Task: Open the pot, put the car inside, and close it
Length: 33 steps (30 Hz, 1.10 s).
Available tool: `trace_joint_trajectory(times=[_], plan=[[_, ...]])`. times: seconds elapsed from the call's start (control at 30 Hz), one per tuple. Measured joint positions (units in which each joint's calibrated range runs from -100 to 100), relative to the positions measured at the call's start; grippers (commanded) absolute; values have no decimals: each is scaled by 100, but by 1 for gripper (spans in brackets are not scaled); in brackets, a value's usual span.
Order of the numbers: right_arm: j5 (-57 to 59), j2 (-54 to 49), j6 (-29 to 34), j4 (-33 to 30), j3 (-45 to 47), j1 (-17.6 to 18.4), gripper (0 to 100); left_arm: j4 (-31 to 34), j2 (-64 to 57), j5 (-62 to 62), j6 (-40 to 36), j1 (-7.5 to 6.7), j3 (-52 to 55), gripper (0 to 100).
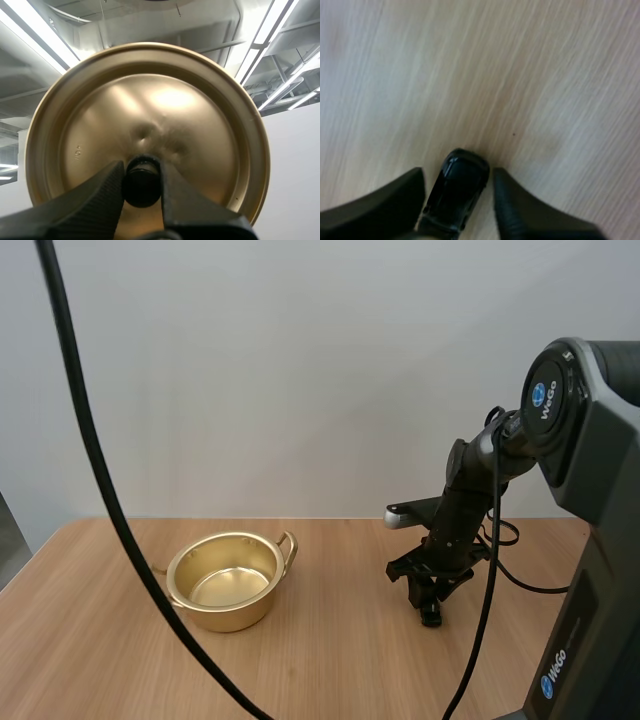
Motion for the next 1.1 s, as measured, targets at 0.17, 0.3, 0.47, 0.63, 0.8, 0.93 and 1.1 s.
trace_joint_trajectory(times=[0.17, 0.3, 0.47, 0.63, 0.8, 0.93, 1.1], plan=[[0, 0, 0, 14, 0, 0, 0, 0, 0, 0, 0, 0, 0, 0], [0, 0, 0, 14, 0, 0, 0, 0, 0, 0, 0, 0, 0, 0], [35, -105, -56, 67, -108, 0, 0, 0, 0, 0, 0, 0, 0, 0], [314, -807, -538, 764, -693, 0, 0, 0, 0, 248, 0, 0, 0, 0], [648, -1525, -898, 1539, -1504, 148, 0, 0, 0, 261, 0, 0, 0, 0], [896, -1923, -898, 1669, -2174, 462, 0, 0, 0, 261, 0, 0, 0, 0], [712, -1913, -859, 1662, -2660, 1033, 0, 0, -15, 293, 0, 0, 0, 0]])
